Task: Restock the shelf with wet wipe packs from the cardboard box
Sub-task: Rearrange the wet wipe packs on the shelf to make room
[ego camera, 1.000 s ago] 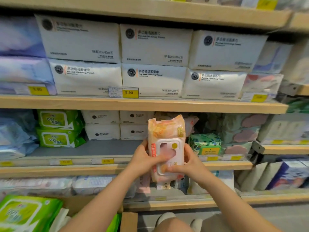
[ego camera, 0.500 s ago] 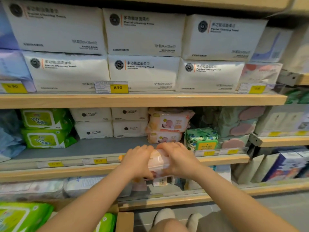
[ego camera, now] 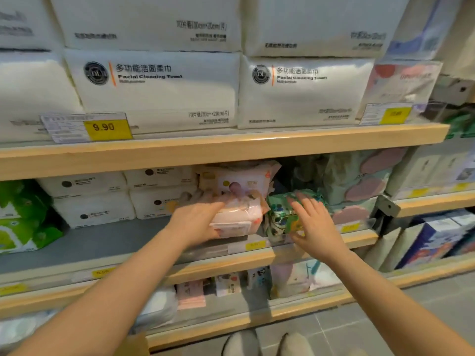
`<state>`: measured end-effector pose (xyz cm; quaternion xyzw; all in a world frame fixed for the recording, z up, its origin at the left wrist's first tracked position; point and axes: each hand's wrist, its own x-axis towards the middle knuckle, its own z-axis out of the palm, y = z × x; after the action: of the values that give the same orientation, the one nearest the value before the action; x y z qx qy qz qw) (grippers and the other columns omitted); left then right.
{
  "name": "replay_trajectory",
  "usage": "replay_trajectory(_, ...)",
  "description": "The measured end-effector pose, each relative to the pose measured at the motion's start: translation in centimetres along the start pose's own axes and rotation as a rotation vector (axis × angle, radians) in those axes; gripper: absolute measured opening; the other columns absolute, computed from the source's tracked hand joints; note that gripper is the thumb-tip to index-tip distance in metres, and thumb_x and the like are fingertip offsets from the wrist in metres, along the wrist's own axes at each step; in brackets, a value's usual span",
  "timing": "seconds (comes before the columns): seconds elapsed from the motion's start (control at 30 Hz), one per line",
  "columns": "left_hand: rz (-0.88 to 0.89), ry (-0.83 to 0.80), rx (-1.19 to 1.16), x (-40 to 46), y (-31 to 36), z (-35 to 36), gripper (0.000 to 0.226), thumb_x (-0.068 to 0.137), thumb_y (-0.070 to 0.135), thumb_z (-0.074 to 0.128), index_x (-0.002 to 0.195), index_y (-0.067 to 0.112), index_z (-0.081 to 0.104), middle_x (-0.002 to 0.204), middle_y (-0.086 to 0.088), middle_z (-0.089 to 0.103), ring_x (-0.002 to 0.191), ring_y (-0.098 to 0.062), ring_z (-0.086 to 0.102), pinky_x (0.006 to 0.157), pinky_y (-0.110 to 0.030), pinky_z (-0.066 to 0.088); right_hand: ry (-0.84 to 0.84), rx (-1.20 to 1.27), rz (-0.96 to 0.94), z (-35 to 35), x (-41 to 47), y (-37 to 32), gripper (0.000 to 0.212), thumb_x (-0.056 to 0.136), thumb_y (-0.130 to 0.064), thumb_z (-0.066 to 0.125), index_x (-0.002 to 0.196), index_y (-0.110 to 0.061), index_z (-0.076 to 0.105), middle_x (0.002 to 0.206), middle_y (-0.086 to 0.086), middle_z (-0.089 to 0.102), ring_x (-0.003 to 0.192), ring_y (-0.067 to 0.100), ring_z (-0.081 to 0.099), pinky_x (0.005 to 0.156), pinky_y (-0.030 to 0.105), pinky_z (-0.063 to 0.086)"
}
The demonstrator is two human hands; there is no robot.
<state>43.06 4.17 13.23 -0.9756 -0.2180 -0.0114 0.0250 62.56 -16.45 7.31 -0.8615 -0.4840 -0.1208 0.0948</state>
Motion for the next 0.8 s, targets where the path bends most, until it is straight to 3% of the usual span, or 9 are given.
replay_trajectory(0.17, -0.03, -0.136, -0.074, 1.1, 0.6, 3.4, 0.05, 0.086, 0.053, 0.057, 0.124, 0.022, 0.049, 0.134, 0.0, 0.051, 0.121, -0.023, 0.049, 0.084, -0.036, 0.045, 0.029, -0.015, -0.025, 2.7, 0.6, 0.5, 0.077, 0.072, -0.035, 0.071, 0.14, -0.02, 0.037, 0.141, 0.006, 0.044, 0.133, 0.028, 0.037, 0.11, 0.048, 0.028)
replay_trajectory(0.27, 0.085, 0.003, -0.09, 1.5, 0.7, 3.6, 0.07, 0.082, 0.051, 0.062, 0.143, 0.03, 0.035, 0.144, -0.002, 0.035, 0.131, -0.021, 0.029, 0.1, -0.036, 0.028, 0.071, 0.019, -0.035, 3.2, 0.6, 0.9, 0.075, 0.071, -0.036, 0.066, 0.14, -0.022, 0.037, 0.14, 0.003, 0.043, 0.132, 0.025, 0.036, 0.111, 0.045, 0.027)
replay_trajectory(0.4, 0.119, 0.04, -0.173, 2.3, 2.5, 3.7, 0.063, 0.085, 0.045, 0.061, 0.141, 0.029, 0.037, 0.137, 0.002, 0.042, 0.126, -0.017, 0.034, 0.085, -0.03, 0.028, 0.096, 0.031, -0.029, 2.9, 0.3, 1.2, 0.074, 0.071, -0.032, 0.068, 0.138, -0.022, 0.04, 0.139, 0.002, 0.045, 0.131, 0.024, 0.037, 0.111, 0.043, 0.028)
replay_trajectory(0.5, 0.203, 0.125, -0.107, 3.2, 2.9, 4.4, 0.076, 0.08, 0.048, 0.063, 0.146, 0.033, 0.027, 0.141, 0.002, 0.034, 0.129, -0.018, 0.027, 0.1, -0.03, 0.023, 0.102, 0.022, -0.015, 2.9, 0.1, 1.6, 0.069, 0.073, -0.032, 0.064, 0.137, -0.022, 0.041, 0.139, 0.002, 0.045, 0.131, 0.023, 0.037, 0.111, 0.042, 0.026)
replay_trajectory(0.57, 0.158, 0.052, -0.15, 3.1, 2.8, 4.3, 0.072, 0.08, 0.049, 0.064, 0.143, 0.032, 0.033, 0.138, 0.002, 0.037, 0.127, -0.019, 0.031, 0.097, -0.031, 0.028, 0.13, 0.034, 0.009, 2.8, 0.2, 1.3, 0.061, 0.076, -0.035, 0.05, 0.135, -0.022, 0.044, 0.136, 0.002, 0.048, 0.128, 0.022, 0.039, 0.11, 0.041, 0.028)
replay_trajectory(0.6, 0.075, 0.001, -0.205, 2.8, 2.8, 4.2, 0.064, 0.079, 0.052, 0.064, 0.135, 0.028, 0.043, 0.131, 0.001, 0.044, 0.121, -0.019, 0.039, 0.091, -0.031, 0.034, 0.144, 0.066, 0.044, 2.7, 0.3, 0.9, 0.059, 0.077, -0.037, 0.043, 0.133, -0.021, 0.046, 0.133, 0.002, 0.05, 0.125, 0.022, 0.041, 0.108, 0.04, 0.029)
replay_trajectory(0.67, -0.167, 0.026, -0.352, 2.1, 2.9, 3.9, 0.048, 0.074, 0.063, 0.064, 0.098, 0.021, 0.058, 0.099, 0.001, 0.058, 0.096, -0.019, 0.054, 0.074, -0.03, 0.043, 0.155, 0.197, 0.125, 2.1, 1.3, -0.2, 0.062, 0.077, -0.041, 0.034, 0.133, -0.017, 0.046, 0.124, 0.006, 0.057, 0.115, 0.025, 0.048, 0.1, 0.039, 0.035)
replay_trajectory(0.73, -0.427, 0.087, -0.487, 1.7, 2.7, 3.7, 0.055, 0.072, 0.07, 0.061, 0.063, 0.016, 0.056, 0.064, 0.002, 0.055, 0.071, -0.017, 0.058, 0.06, -0.026, 0.044, 0.111, 0.438, 0.19, 1.5, 3.0, -1.5, 0.066, 0.077, -0.04, 0.036, 0.139, -0.015, 0.039, 0.114, 0.012, 0.061, 0.103, 0.028, 0.054, 0.092, 0.039, 0.043)
replay_trajectory(0.8, -0.59, 0.018, -0.643, 1.6, 2.5, 3.6, 0.062, 0.07, 0.072, 0.06, 0.049, 0.014, 0.052, 0.051, 0.001, 0.052, 0.061, -0.016, 0.058, 0.054, -0.024, 0.04, 0.049, 0.704, 0.196, 1.5, 5.1, -3.0, 0.065, 0.076, -0.038, 0.04, 0.139, -0.024, 0.035, 0.119, 0.008, 0.06, 0.105, 0.026, 0.055, 0.093, 0.043, 0.046)
